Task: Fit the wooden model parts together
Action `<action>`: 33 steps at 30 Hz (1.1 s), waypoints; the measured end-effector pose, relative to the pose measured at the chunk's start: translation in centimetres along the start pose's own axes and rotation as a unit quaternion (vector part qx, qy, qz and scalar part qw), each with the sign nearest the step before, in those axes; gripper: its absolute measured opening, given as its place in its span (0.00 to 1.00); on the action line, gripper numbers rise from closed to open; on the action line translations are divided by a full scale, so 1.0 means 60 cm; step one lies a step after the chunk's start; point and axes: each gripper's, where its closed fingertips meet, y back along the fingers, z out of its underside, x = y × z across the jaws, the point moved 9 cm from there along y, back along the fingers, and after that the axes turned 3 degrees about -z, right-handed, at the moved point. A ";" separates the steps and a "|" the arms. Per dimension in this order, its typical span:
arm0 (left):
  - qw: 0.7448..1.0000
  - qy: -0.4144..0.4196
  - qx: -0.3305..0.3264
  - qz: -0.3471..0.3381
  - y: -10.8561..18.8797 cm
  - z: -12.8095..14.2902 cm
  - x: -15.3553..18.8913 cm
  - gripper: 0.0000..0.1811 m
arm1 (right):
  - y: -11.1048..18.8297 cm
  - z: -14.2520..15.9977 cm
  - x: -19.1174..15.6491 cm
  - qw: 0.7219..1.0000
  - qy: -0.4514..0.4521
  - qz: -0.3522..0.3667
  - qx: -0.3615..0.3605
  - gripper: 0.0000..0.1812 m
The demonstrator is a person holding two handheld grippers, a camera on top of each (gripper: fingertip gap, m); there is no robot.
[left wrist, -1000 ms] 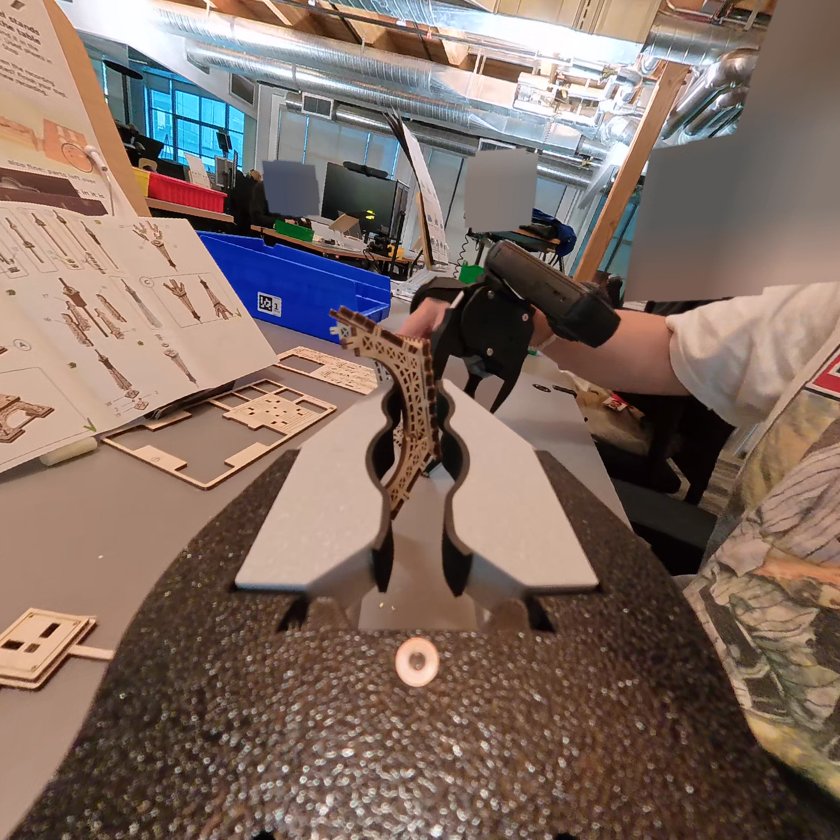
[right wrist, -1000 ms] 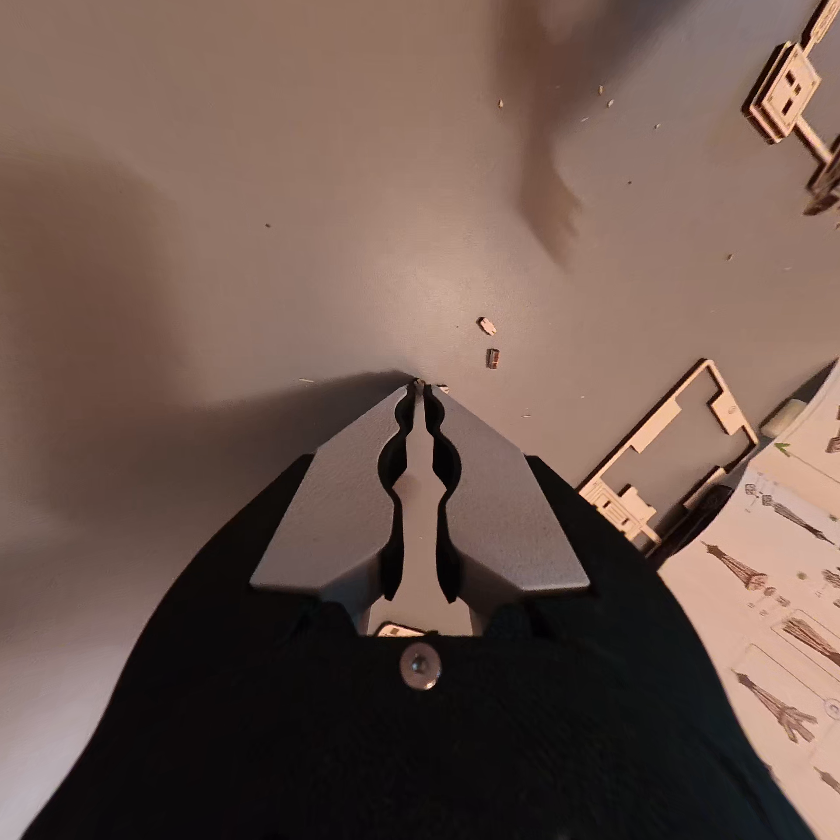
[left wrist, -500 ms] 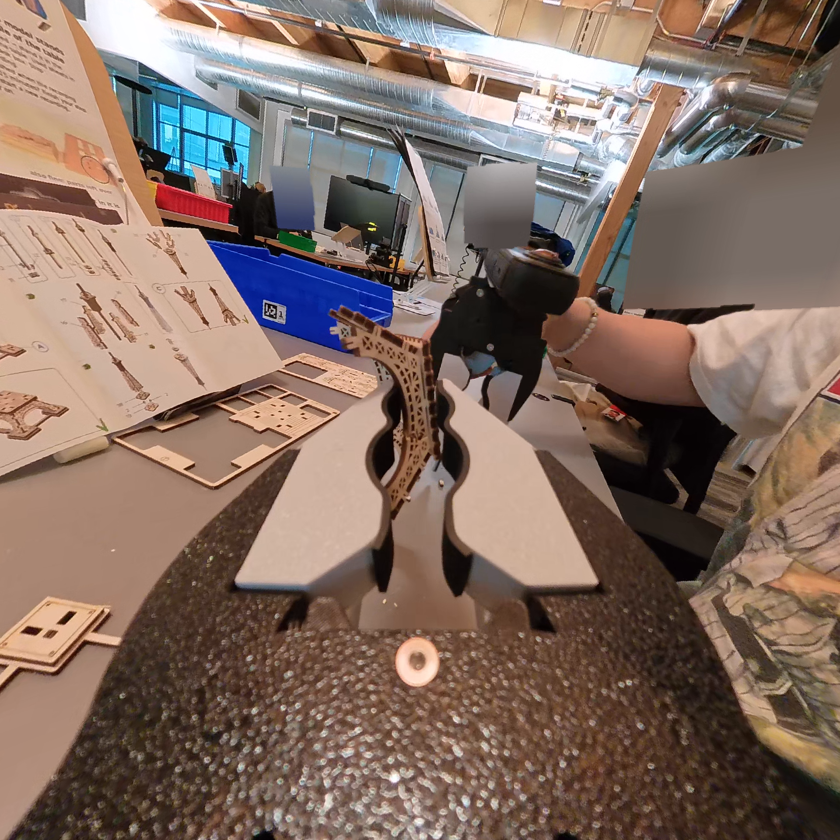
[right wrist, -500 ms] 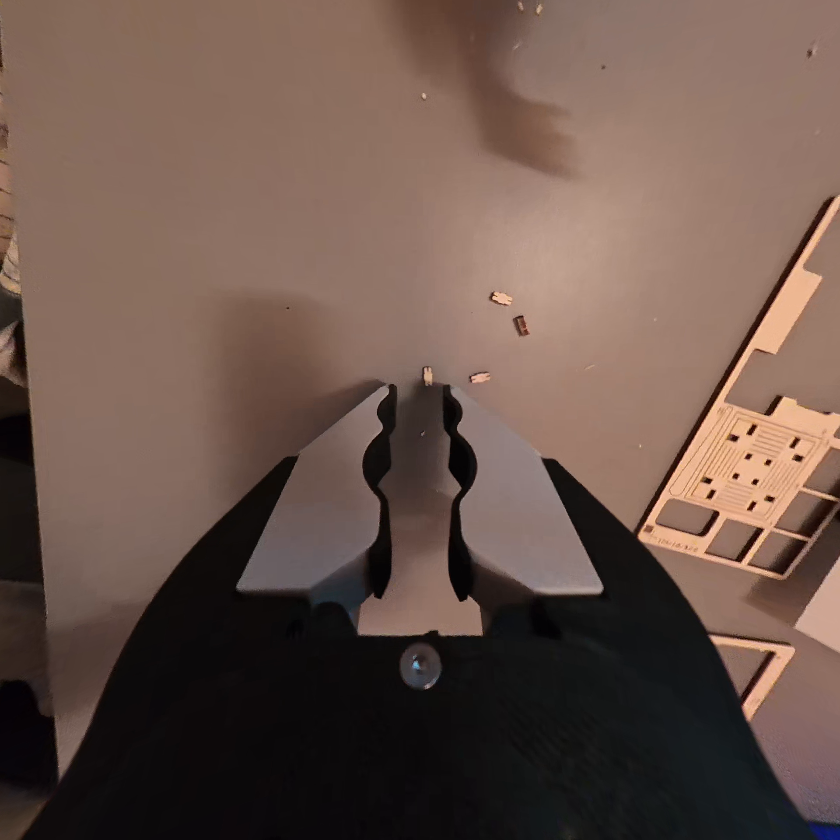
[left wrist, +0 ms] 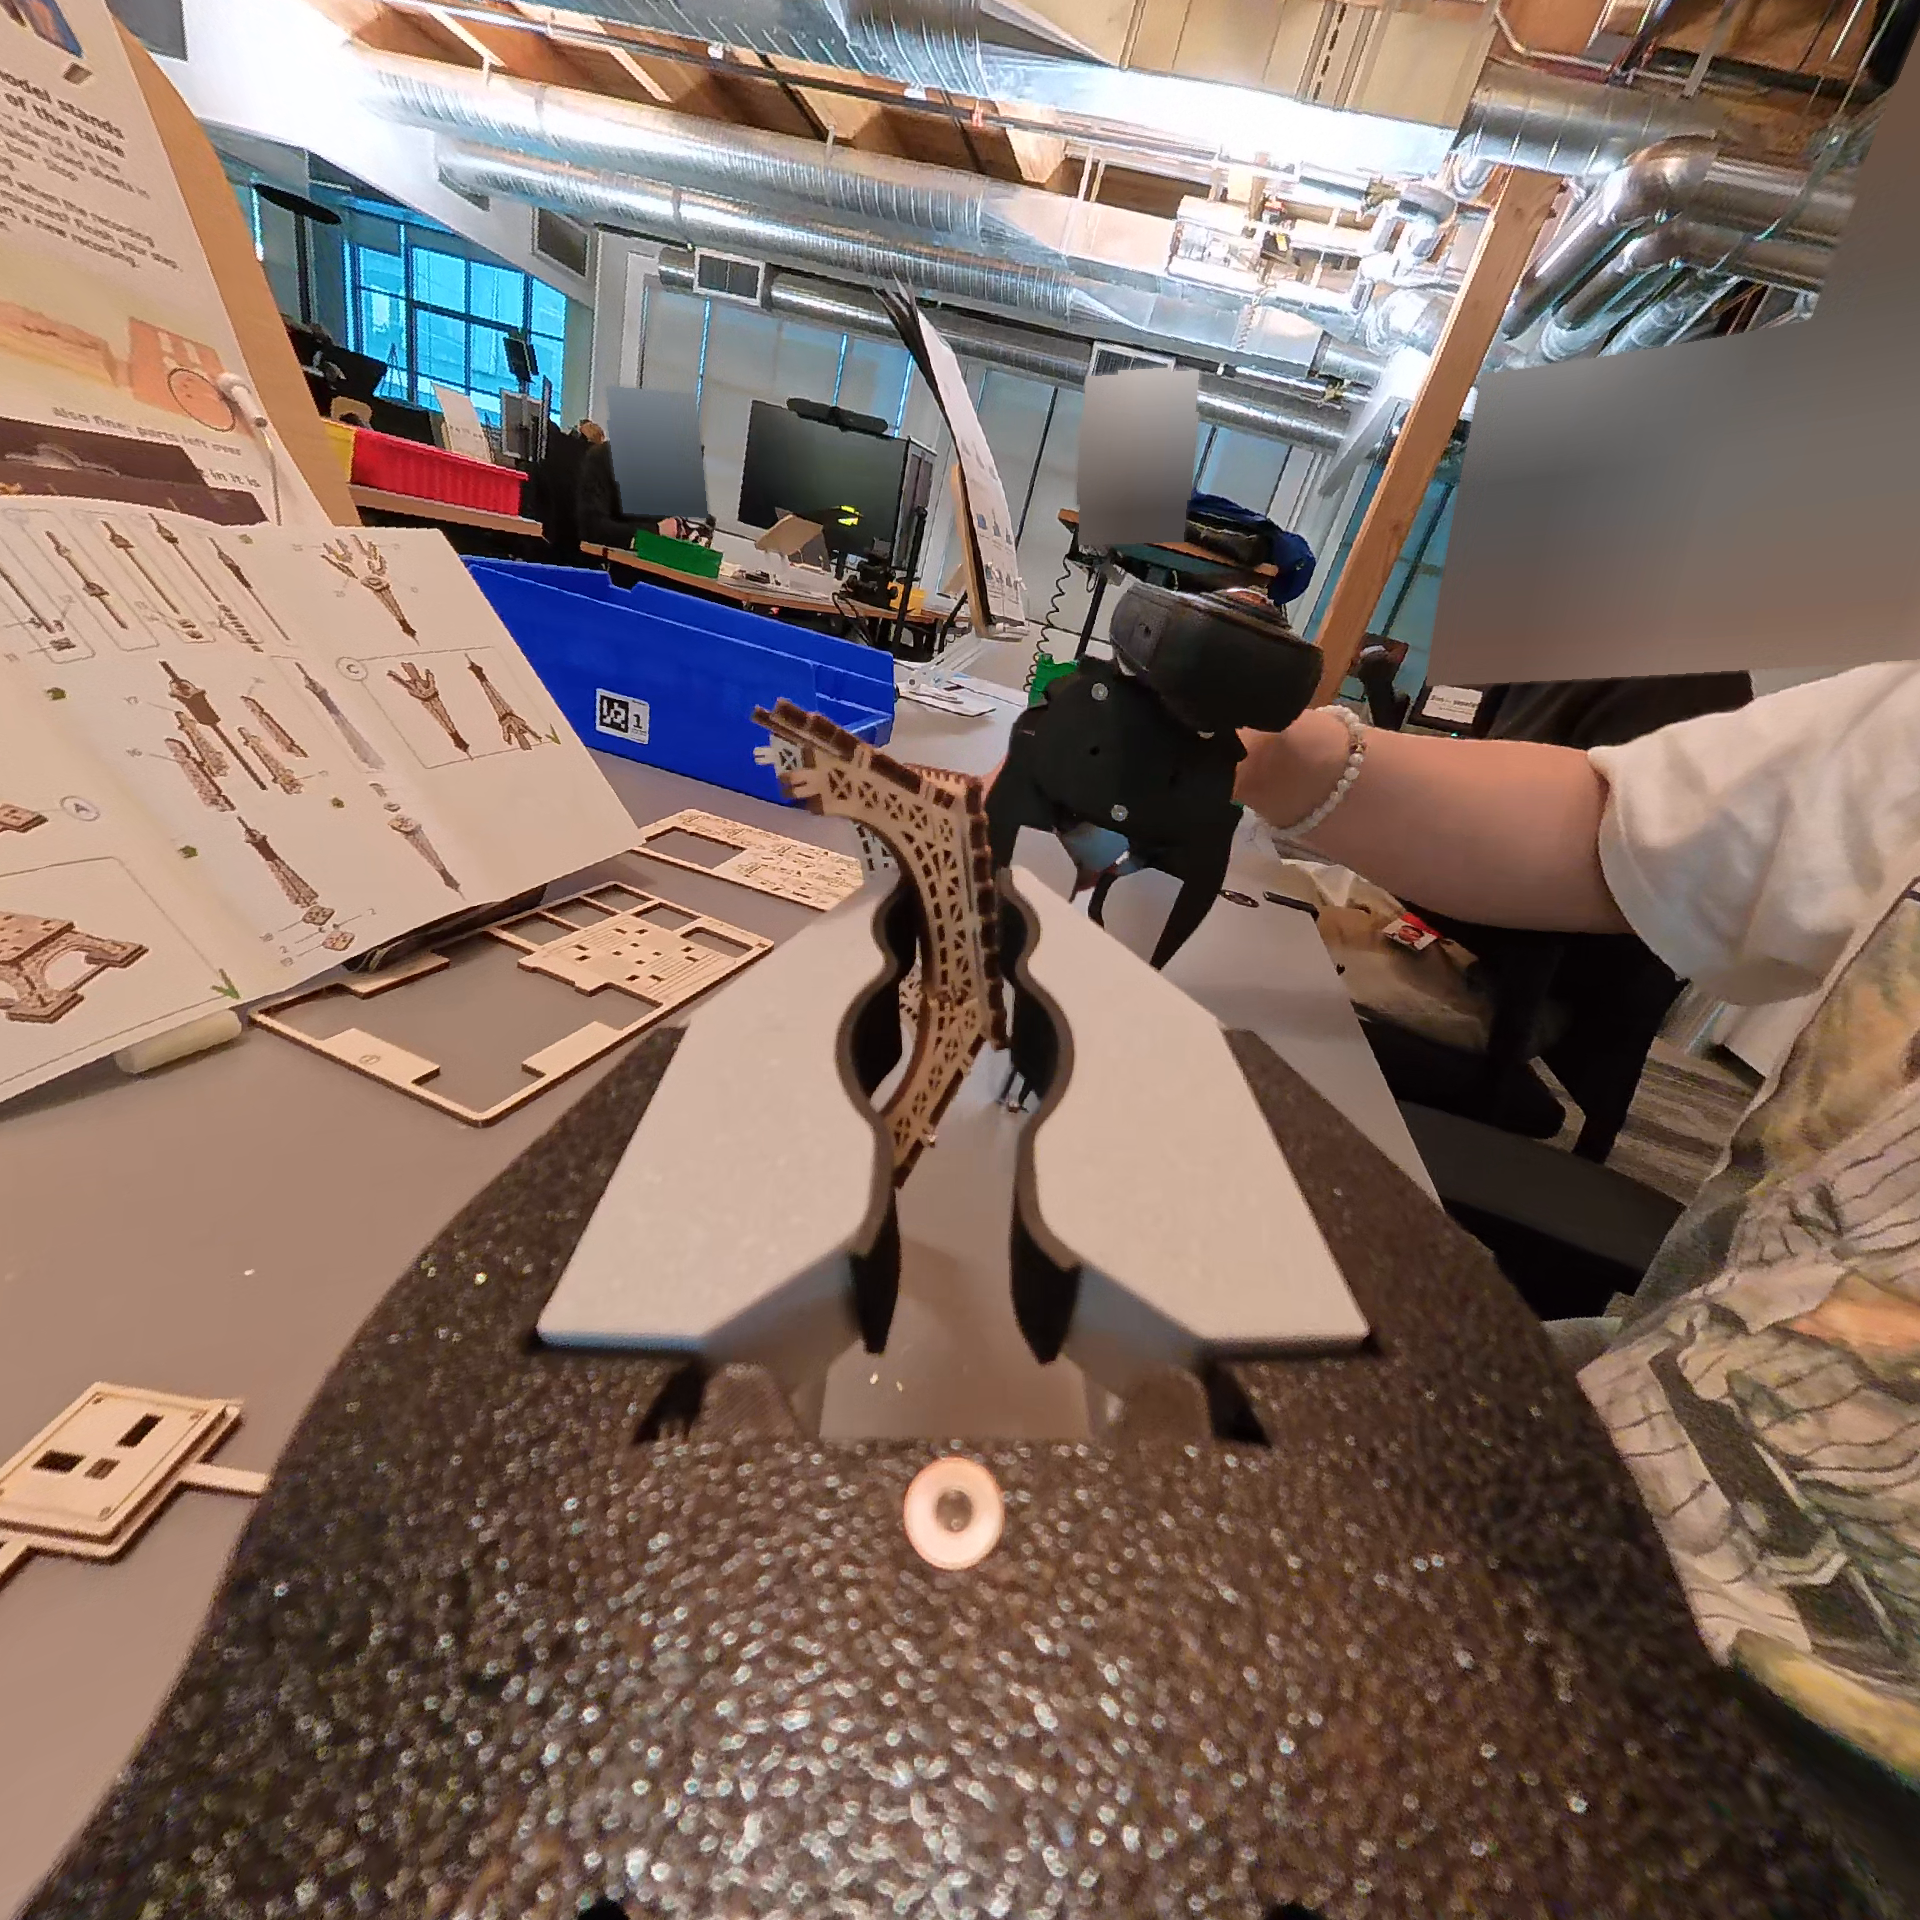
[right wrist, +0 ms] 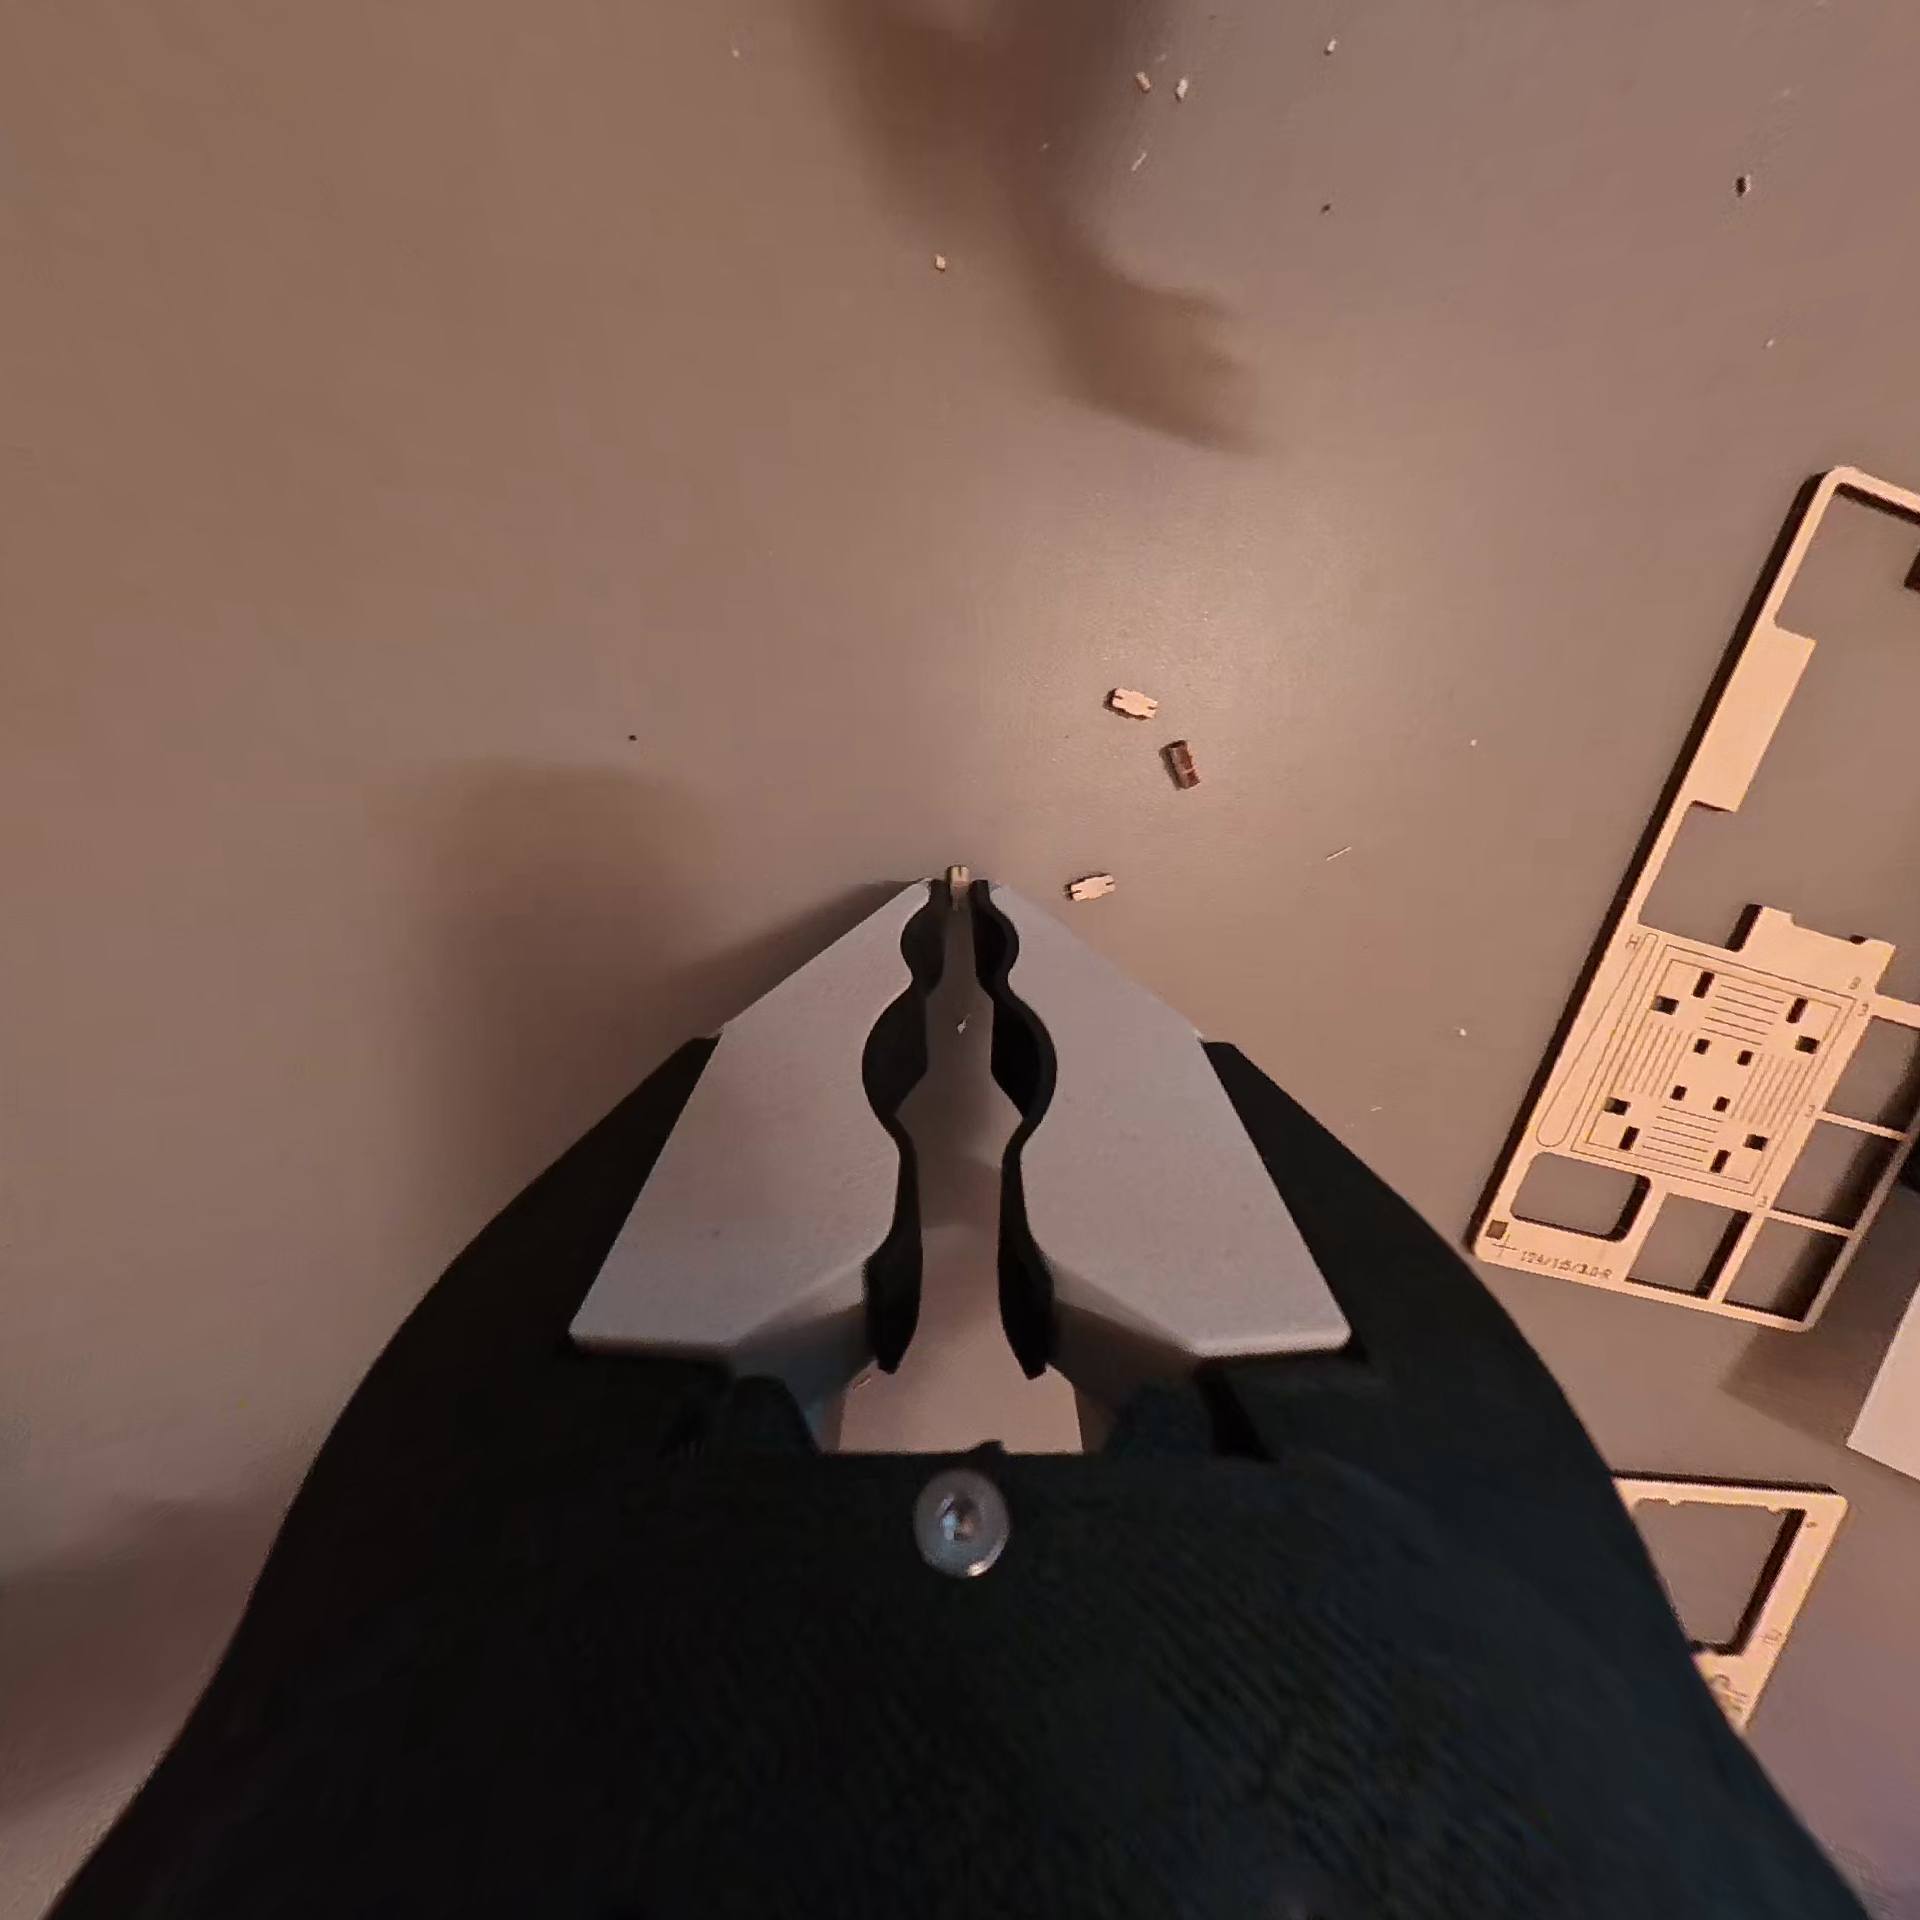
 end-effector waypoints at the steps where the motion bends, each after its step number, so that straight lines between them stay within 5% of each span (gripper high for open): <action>1: 1.000 0.000 -0.001 0.000 0.000 0.000 0.000 0.06 | 0.000 0.000 0.001 1.000 -0.002 0.006 0.002 0.03; 33: 1.000 -0.014 0.001 -0.009 0.000 0.000 0.002 0.06 | -0.010 0.005 -0.020 0.998 -0.033 0.029 0.051 0.00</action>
